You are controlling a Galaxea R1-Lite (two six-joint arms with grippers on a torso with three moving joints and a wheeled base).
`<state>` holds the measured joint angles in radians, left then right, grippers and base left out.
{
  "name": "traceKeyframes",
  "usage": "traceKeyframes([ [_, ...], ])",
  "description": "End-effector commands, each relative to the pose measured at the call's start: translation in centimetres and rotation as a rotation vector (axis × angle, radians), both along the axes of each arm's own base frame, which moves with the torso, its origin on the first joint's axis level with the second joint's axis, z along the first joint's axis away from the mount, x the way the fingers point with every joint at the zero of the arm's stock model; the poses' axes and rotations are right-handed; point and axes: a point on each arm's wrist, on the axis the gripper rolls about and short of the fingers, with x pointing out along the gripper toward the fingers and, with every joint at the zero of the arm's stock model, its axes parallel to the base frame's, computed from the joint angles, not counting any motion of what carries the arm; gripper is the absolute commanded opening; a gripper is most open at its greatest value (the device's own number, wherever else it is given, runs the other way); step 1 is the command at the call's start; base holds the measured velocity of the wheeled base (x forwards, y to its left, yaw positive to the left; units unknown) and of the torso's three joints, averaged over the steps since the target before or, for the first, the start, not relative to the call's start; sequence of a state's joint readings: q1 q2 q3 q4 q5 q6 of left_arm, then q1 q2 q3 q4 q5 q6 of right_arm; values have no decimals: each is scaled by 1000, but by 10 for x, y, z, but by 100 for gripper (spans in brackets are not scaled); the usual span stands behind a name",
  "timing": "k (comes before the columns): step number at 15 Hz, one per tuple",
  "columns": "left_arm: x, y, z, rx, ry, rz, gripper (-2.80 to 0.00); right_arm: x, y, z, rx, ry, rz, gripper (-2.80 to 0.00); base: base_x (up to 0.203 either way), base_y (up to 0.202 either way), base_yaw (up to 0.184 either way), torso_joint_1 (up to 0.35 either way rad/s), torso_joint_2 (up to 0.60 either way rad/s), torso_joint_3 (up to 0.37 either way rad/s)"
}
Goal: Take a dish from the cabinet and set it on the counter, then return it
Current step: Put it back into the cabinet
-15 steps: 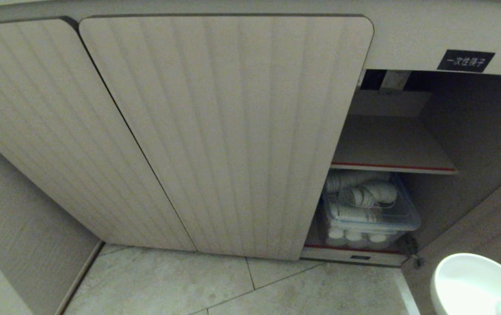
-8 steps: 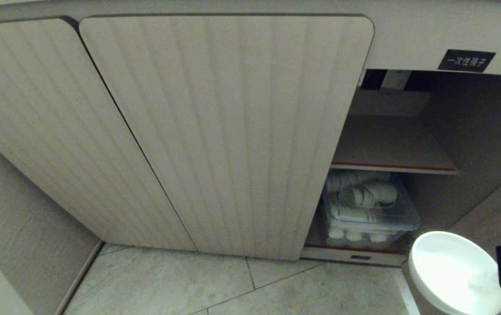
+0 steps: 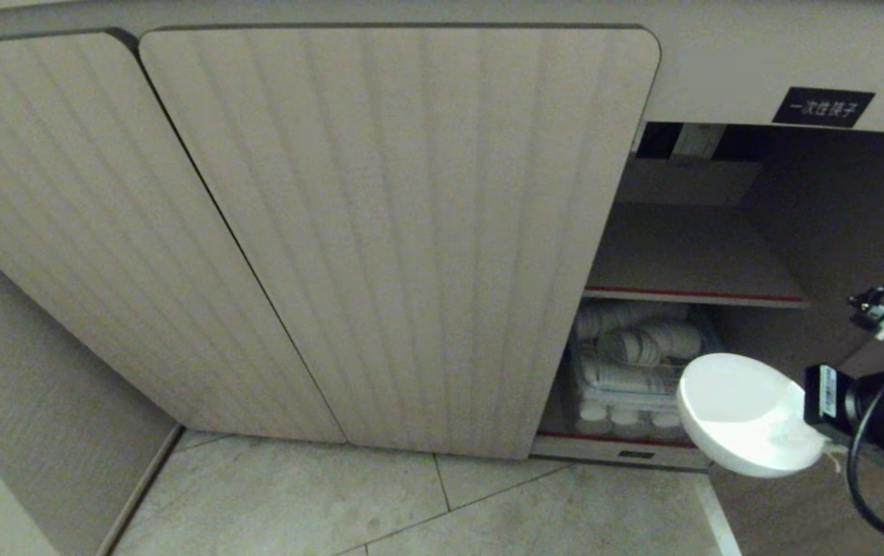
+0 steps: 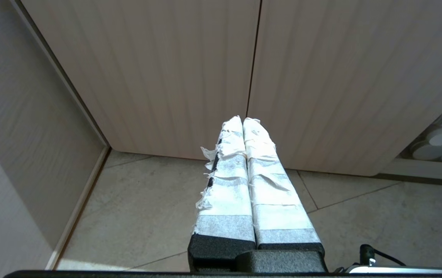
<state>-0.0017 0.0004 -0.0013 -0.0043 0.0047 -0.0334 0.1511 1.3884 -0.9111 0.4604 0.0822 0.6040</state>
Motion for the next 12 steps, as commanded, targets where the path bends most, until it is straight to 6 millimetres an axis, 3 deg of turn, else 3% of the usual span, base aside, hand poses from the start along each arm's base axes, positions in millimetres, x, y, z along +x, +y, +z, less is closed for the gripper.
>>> traceKeyframes([
  [1,0,0,0,0,0,2,-280,7,4,-6,-6,28,6,-280,0,0,0,0,0,0],
  [12,0,0,0,0,0,2,-280,28,9,3,26,-1,-217,-280,0,0,0,0,0,0],
])
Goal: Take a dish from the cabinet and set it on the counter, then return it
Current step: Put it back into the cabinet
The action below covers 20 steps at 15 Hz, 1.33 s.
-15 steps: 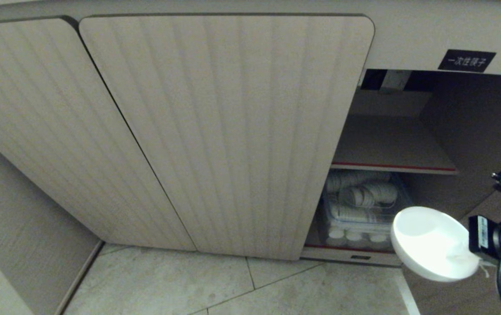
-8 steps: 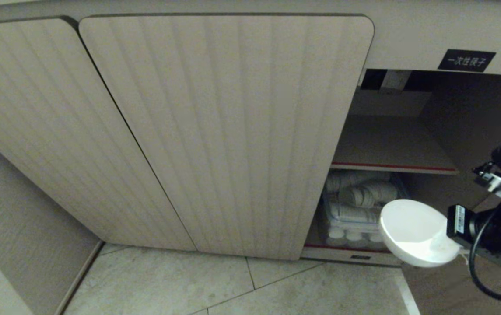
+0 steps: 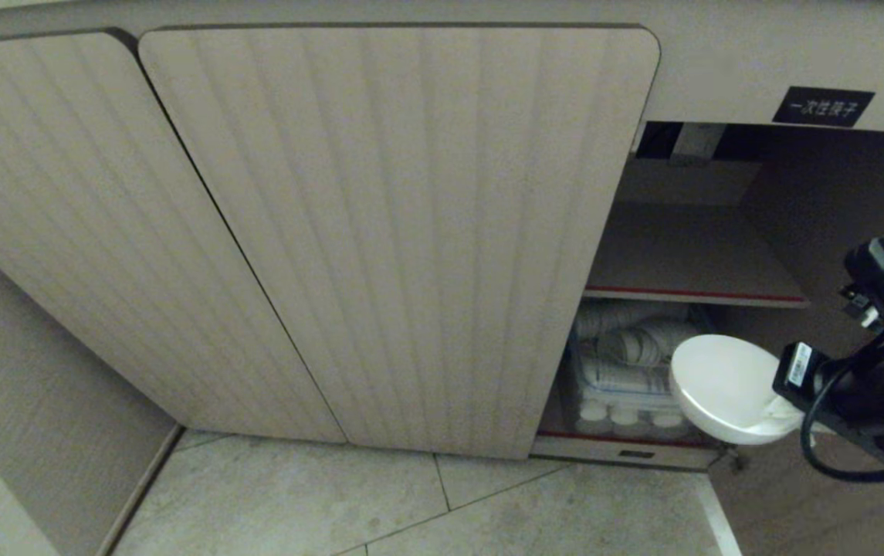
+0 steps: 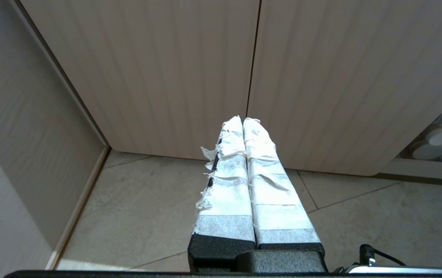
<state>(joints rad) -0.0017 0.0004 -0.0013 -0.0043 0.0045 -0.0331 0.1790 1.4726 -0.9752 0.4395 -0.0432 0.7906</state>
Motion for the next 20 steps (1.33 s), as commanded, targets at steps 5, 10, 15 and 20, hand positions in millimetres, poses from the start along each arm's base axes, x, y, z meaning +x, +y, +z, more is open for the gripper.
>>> traceKeyframes([
  [5,0,0,0,-1,1,1,-280,9,2,3,47,-11,-94,-280,0,0,0,0,0,0],
  [10,0,0,0,-1,-1,0,-280,17,2,1,59,-66,-155,-280,0,0,0,0,0,0],
  [15,0,0,0,-1,-1,0,-280,40,3,10,74,-164,-181,-280,0,0,0,0,0,0],
  [20,0,0,0,-1,-1,0,-280,58,5,8,101,-159,-248,-280,0,0,0,0,0,0],
])
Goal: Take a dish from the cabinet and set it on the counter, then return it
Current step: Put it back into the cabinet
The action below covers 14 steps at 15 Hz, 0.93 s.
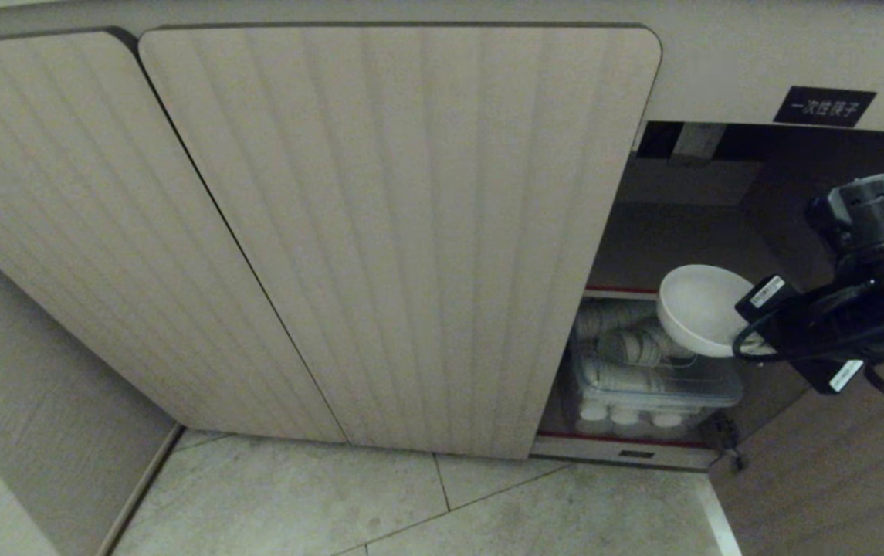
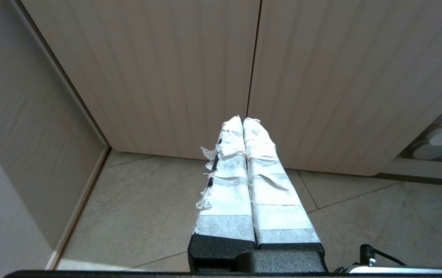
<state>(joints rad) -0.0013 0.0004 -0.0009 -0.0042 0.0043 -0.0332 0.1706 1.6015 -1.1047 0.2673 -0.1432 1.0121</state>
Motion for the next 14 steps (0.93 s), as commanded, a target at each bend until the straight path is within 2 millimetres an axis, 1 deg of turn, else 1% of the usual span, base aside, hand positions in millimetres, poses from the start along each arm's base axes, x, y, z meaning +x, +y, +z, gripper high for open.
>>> traceKeyframes([
  [1,0,0,0,-1,-1,2,-280,9,0,-7,0,24,-11,-280,0,0,0,0,0,0],
  [5,0,0,0,-1,-1,0,-280,24,0,-8,7,20,-28,-280,0,0,0,0,0,0],
  [6,0,0,0,-1,-1,0,-280,25,0,-8,7,20,-29,-280,0,0,0,0,0,0],
  [10,0,0,0,-1,0,0,-280,46,-1,-8,14,14,-30,-280,0,0,0,0,0,0],
  [14,0,0,0,-1,0,0,-280,62,-10,1,8,20,-54,-280,0,0,0,0,0,0],
])
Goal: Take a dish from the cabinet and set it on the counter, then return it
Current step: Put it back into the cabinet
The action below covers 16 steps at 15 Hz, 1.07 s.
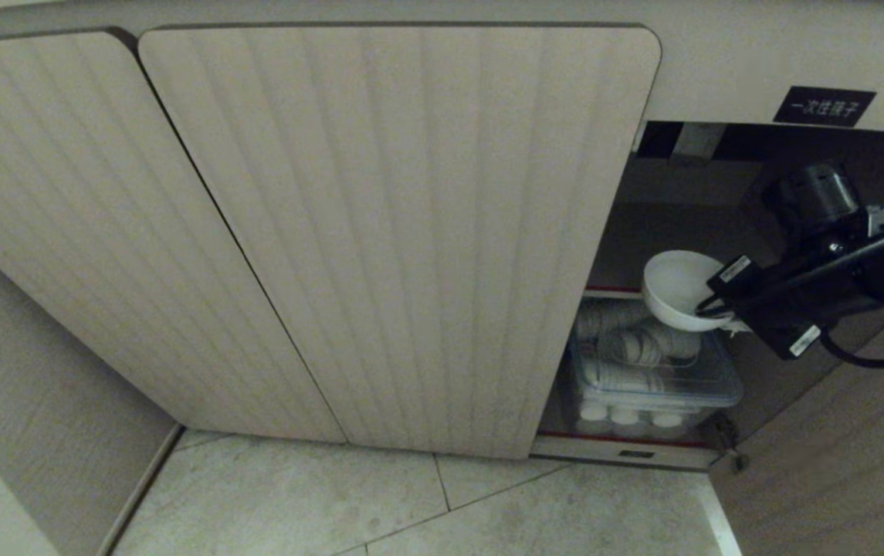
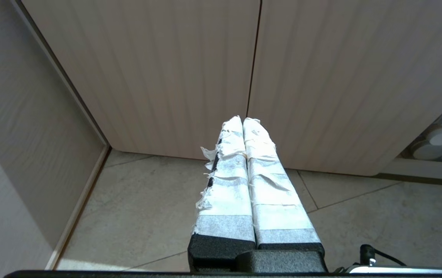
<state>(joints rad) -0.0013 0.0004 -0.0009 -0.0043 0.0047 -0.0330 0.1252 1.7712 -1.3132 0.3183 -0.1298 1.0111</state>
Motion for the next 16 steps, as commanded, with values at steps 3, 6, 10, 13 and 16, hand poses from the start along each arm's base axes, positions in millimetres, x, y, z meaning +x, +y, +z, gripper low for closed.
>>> traceKeyframes([
  [3,0,0,0,-1,-1,0,-280,19,-11,3,-4,15,-33,-280,0,0,0,0,0,0],
  [6,0,0,0,-1,0,0,-280,23,-16,4,22,18,-21,-280,0,0,0,0,0,0],
  [10,0,0,0,-1,-1,0,-280,31,-22,2,24,20,-39,-280,0,0,0,0,0,0],
  [13,0,0,0,-1,-1,0,-280,34,-25,1,26,22,-48,-280,0,0,0,0,0,0],
  [16,0,0,0,-1,0,0,-280,38,-24,-4,28,28,-48,-280,0,0,0,0,0,0],
])
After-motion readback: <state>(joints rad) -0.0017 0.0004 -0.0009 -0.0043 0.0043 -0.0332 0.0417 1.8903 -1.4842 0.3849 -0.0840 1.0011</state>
